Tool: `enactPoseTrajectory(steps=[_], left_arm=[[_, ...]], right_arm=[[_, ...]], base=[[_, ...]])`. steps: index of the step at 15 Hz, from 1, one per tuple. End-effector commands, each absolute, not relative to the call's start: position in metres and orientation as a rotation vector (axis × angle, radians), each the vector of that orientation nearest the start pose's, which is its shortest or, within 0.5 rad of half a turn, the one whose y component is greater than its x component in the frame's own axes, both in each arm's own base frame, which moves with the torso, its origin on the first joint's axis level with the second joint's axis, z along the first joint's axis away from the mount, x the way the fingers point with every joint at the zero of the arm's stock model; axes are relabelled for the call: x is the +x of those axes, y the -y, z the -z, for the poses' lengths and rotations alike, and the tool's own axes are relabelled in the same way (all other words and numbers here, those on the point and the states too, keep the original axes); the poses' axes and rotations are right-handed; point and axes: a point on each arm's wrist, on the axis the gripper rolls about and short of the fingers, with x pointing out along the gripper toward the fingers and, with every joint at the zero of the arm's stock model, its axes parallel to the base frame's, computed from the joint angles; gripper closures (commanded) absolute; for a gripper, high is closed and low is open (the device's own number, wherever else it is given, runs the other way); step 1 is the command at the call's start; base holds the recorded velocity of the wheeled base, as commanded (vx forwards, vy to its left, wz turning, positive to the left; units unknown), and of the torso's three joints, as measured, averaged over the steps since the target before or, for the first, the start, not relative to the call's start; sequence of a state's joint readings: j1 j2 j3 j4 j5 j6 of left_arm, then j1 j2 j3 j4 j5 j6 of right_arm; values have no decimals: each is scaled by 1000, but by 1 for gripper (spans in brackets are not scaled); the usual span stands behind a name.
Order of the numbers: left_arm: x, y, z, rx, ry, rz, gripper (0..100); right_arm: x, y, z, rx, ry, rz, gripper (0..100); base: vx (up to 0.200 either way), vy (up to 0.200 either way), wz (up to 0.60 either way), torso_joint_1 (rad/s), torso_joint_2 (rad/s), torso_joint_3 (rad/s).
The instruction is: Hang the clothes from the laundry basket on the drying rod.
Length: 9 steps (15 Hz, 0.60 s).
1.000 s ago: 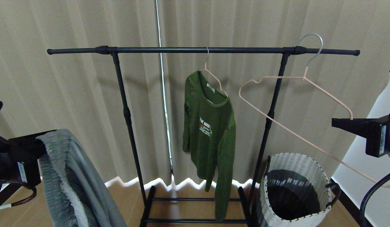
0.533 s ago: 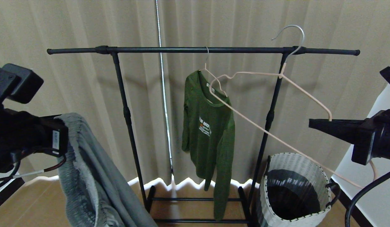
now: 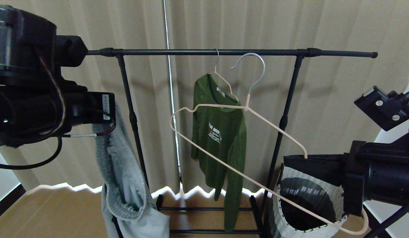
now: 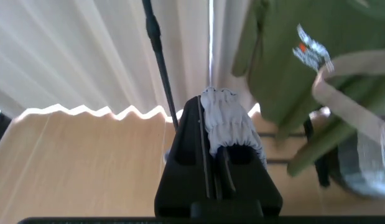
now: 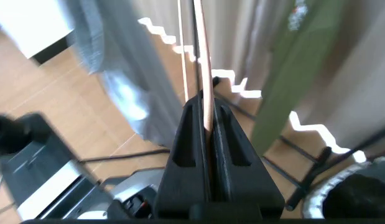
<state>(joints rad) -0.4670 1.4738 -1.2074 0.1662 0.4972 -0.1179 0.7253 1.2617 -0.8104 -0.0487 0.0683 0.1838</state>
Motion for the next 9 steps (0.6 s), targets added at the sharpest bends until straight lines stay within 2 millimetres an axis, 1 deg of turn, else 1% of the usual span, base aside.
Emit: enactPoseTrajectory(steps=[1,5,7,9], left_arm=[[247,117,-279,91,-397,-54,100],[266,129,-279,120,-374,-153,100],[271,130,-279,129,-372,-168,100],[271,131,-279,138,-373,-167,100]], right_arm=[[139,-137,-236,27,-472,-785,100],[137,-142,-238,32,-462,-851,100],[137,-142,-240,37,-446,-860,100],[138,-144,-240,37,-443,-862,100]], base=[[0,0,0,0,0,0],[0,0,0,0,0,0],[0,0,0,0,0,0],[0,0,0,0,0,0]])
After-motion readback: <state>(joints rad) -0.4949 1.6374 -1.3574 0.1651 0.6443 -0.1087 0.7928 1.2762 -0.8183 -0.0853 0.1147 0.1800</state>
